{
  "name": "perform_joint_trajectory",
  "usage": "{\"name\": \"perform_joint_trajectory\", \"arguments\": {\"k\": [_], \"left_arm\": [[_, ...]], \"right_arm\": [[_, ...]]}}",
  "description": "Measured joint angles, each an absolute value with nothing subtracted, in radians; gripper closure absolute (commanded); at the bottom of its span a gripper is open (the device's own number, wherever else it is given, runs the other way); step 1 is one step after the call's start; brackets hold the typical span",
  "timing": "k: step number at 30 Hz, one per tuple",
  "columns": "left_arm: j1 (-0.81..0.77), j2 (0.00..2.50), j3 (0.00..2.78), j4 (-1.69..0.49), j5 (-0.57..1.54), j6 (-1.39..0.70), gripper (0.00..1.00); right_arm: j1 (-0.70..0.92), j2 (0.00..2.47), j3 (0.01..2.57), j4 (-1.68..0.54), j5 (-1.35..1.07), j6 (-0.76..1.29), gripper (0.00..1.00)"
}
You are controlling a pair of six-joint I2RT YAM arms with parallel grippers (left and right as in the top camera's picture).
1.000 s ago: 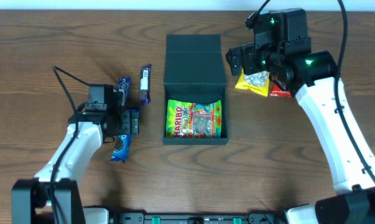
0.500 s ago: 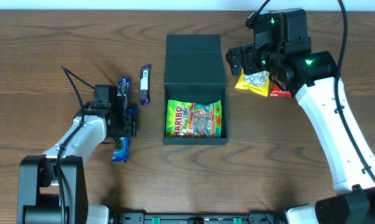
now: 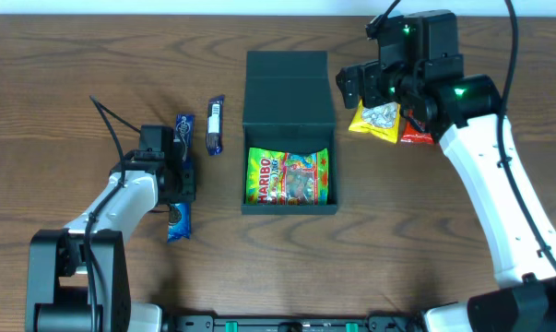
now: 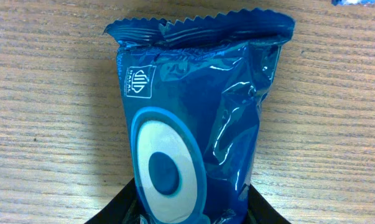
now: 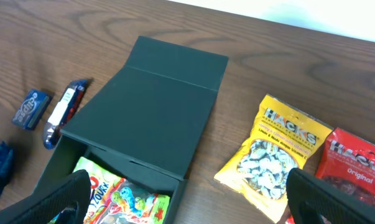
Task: Pack container
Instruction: 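Grasp the blue Oreo pack with the left gripper and lift, then carry the Oreo pack over the box and lower it inside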
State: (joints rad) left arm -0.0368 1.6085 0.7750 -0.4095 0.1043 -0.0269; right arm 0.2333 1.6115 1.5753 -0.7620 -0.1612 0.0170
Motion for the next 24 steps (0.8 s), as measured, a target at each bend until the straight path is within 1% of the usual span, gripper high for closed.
{"name": "perform_joint_trajectory", "arguments": {"k": [1, 2, 4, 9, 13, 20, 24], "left_arm": [[-0.037, 1.608, 0.776, -0.414, 0.105, -0.031, 0.83], [-0.037, 1.608, 0.785, -0.437, 0.105, -0.035, 0.85], [-0.037, 1.608, 0.818, -0.509, 0.104, -0.047, 0.94], [-0.037, 1.609, 0.999, -0.667, 0.104, -0.043, 0.94], [-0.038, 1.609, 1.140, -0.722, 0.104, 0.014, 0.94], [-0.095, 1.609, 1.244, -0.704, 0.101, 0.231, 0.94], [-0.191, 1.609, 1.257, -0.623, 0.101, 0.446, 0.94]], "right_arm": [[0.230, 1.612, 1.575, -0.762, -0.161, 0.017, 0.01], [0.228, 1.612, 1.575, -0.762, -0.161, 0.017, 0.01], [0.226, 1.612, 1.575, -0.762, -0.161, 0.017, 0.01], [0.224, 1.611, 1.575, -0.764, -0.161, 0.018, 0.01], [0.224, 1.607, 1.575, -0.767, -0.161, 0.018, 0.01], [0.220, 1.585, 1.575, -0.785, -0.162, 0.018, 0.01], [0.189, 1.575, 1.575, -0.797, -0.162, 0.021, 0.01]]}}
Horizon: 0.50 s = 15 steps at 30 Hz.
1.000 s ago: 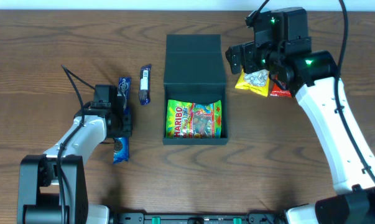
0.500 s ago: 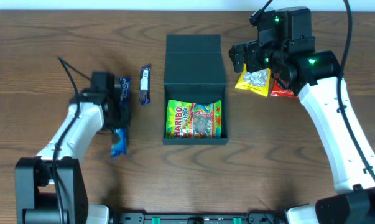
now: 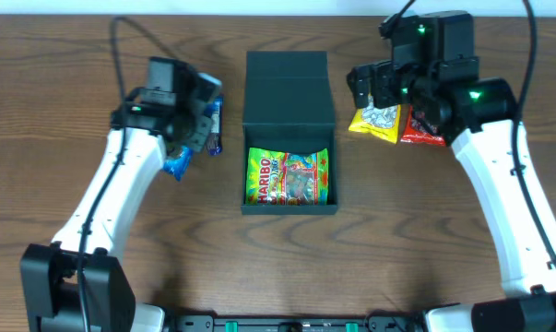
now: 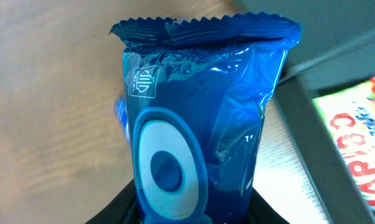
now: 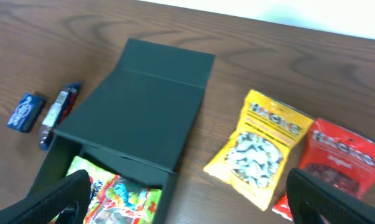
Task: Pack container
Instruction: 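Carry the Oreo pack over the box and lower it inside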
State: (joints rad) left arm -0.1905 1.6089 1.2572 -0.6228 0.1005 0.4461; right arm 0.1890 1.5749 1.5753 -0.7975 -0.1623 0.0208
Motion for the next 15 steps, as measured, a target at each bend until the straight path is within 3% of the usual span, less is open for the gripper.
{"name": "perform_joint_trajectory", "arguments": {"k": [7, 15], "left_arm": [[-0.412, 1.609, 1.258, -0.496, 0.102, 0.939, 0.94], [-0.533, 1.699, 1.258, -0.361, 0.144, 1.155, 0.94]], "right_arm": [[0.084, 1.562, 1.575, -0.840, -0.162, 0.041, 0.01], [0.016, 1.562, 1.575, -0.876, -0.161, 0.041, 0.01]]}}
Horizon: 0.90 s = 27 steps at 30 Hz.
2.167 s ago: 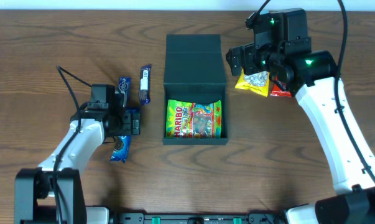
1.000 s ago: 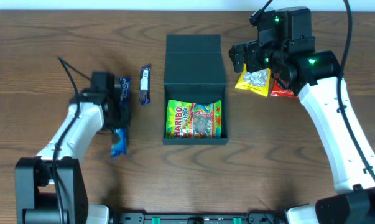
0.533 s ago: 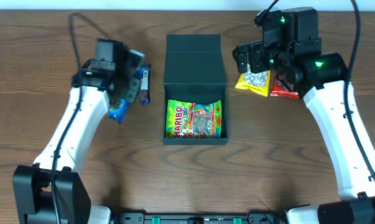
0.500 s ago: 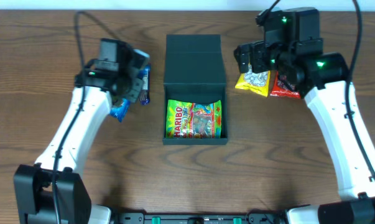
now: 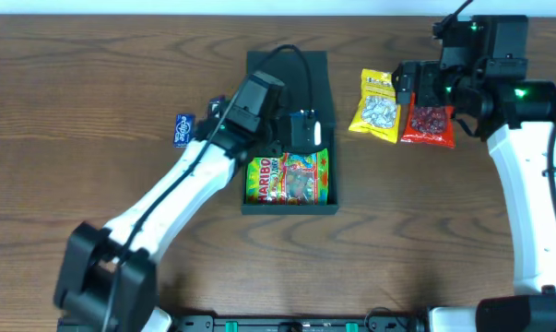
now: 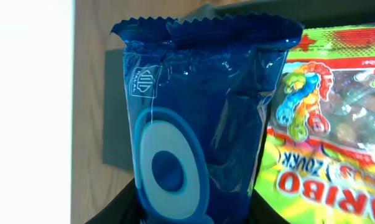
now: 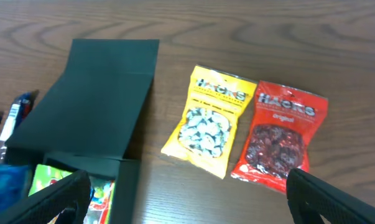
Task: Pack container
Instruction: 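Carry the Oreo pack over the box and lower it inside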
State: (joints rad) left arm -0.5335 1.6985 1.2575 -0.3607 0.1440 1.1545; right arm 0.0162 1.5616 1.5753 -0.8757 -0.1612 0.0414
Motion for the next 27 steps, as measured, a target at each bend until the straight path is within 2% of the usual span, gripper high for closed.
{"name": "perform_joint_trajectory", "arguments": {"k": [8, 26, 27], "left_arm": [[-0.580, 1.829, 1.258, -0.328, 0.147, 1.180, 0.94], [-0.636, 1.845, 1.258, -0.303, 0.173, 1.167, 0.94], [-0.636, 1.845, 1.258, -0.304, 0.173, 1.163, 0.89]], "right_arm": [[0.010, 1.562, 1.575, -0.879, -0.162, 0.041, 0.01], [0.010, 1.562, 1.575, -0.879, -0.162, 0.041, 0.01], [0.010, 1.562, 1.575, -0.879, -0.162, 0.041, 0.01]]}}
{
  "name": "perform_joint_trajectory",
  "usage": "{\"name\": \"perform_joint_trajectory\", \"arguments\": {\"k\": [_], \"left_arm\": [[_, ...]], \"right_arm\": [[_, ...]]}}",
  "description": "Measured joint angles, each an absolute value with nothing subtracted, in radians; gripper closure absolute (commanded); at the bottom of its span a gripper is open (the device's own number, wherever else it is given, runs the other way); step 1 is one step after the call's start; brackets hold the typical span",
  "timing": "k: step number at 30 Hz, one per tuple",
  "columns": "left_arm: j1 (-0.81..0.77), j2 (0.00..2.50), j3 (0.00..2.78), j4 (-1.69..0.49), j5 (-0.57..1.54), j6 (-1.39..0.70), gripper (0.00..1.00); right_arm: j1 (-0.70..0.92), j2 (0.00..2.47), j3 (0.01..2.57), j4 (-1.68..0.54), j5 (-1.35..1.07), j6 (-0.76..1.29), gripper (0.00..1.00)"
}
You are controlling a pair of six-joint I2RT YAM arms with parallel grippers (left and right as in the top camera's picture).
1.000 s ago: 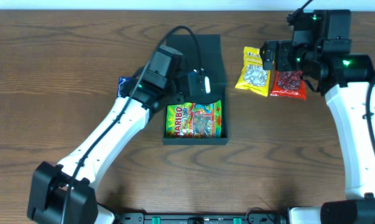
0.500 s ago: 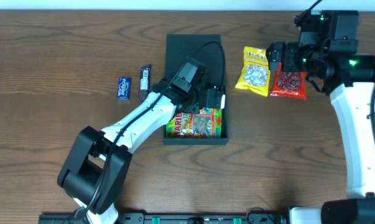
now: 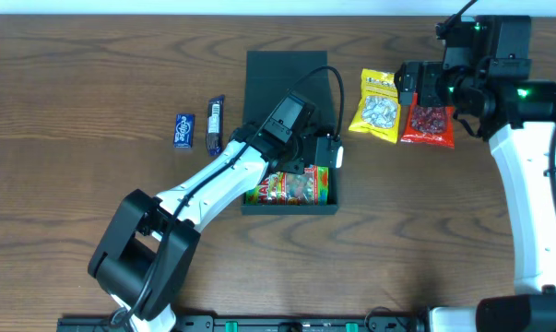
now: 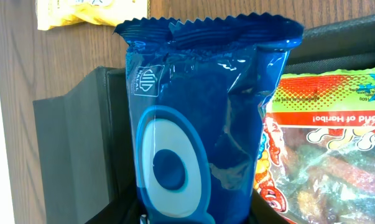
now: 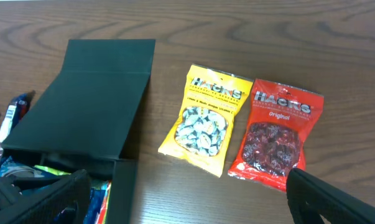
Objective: Pack container
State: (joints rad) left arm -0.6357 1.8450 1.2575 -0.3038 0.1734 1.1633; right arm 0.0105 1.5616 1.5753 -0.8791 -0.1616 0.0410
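The dark green box point(image 3: 289, 88) lies open with its lid flat behind it and a Haribo bag point(image 3: 291, 187) inside. My left gripper point(image 3: 322, 152) is over the box's right side, shut on a shiny blue snack packet point(image 4: 199, 124). The packet hangs beside the Haribo bag point(image 4: 330, 143) and over the box wall point(image 4: 69, 143). My right gripper point(image 5: 187, 202) hovers open and holds nothing. It is above the table to the right of the box, near a yellow Hacks bag point(image 5: 212, 118) and a red Hacks bag point(image 5: 275, 134).
A small blue packet point(image 3: 184, 130) and a dark wrapped bar point(image 3: 215, 124) lie on the table left of the box. The two Hacks bags sit side by side at the back right, the yellow one point(image 3: 376, 106) nearer the box than the red one point(image 3: 428, 124).
My left gripper, still shut on the blue packet, has shifted right and toward the front of the box and has turned. The right arm has hardly moved.
My left gripper was shut on the blue packet on the table left of the box. Then it held the packet near the two small items, then over the box, and now at its right side. My right gripper moved from beside the box to over the Hacks bags, always open.
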Motion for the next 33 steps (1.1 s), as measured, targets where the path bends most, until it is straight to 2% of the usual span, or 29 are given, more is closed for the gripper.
{"name": "perform_joint_trajectory", "arguments": {"k": [1, 2, 3, 4, 5, 10, 19, 24, 29, 33], "left_arm": [[-0.636, 1.845, 1.258, -0.304, 0.173, 1.159, 0.74], [-0.636, 1.845, 1.258, -0.304, 0.173, 1.154, 0.49], [-0.636, 1.845, 1.258, -0.304, 0.173, 1.153, 0.43], [-0.636, 1.845, 1.258, -0.303, 0.173, 1.137, 0.08], [-0.636, 1.845, 1.258, -0.303, 0.173, 1.137, 0.05], [-0.636, 1.845, 1.258, -0.291, 0.141, 1.071, 0.05], [-0.629, 1.800, 1.258, -0.164, -0.089, 0.778, 0.05], [-0.550, 1.703, 1.258, -0.123, -0.132, 0.493, 0.05], [-0.422, 1.668, 1.258, -0.125, -0.144, 0.235, 0.05], [-0.381, 1.668, 1.258, -0.130, -0.150, 0.173, 0.05]], "right_arm": [[0.010, 1.562, 1.575, -0.879, -0.162, 0.041, 0.01], [0.010, 1.562, 1.575, -0.879, -0.162, 0.041, 0.01], [0.010, 1.562, 1.575, -0.879, -0.162, 0.041, 0.01], [0.010, 1.562, 1.575, -0.879, -0.162, 0.041, 0.01], [0.010, 1.562, 1.575, -0.879, -0.162, 0.041, 0.01], [0.010, 1.562, 1.575, -0.879, -0.162, 0.041, 0.01], [0.007, 1.562, 1.575, -0.841, -0.161, 0.041, 0.01], [-0.028, 1.580, 1.575, -0.720, -0.159, 0.037, 0.01], [-0.030, 1.702, 1.575, -0.588, -0.157, 0.010, 0.01], [-0.048, 1.805, 1.575, -0.498, -0.157, -0.006, 0.01]]}}
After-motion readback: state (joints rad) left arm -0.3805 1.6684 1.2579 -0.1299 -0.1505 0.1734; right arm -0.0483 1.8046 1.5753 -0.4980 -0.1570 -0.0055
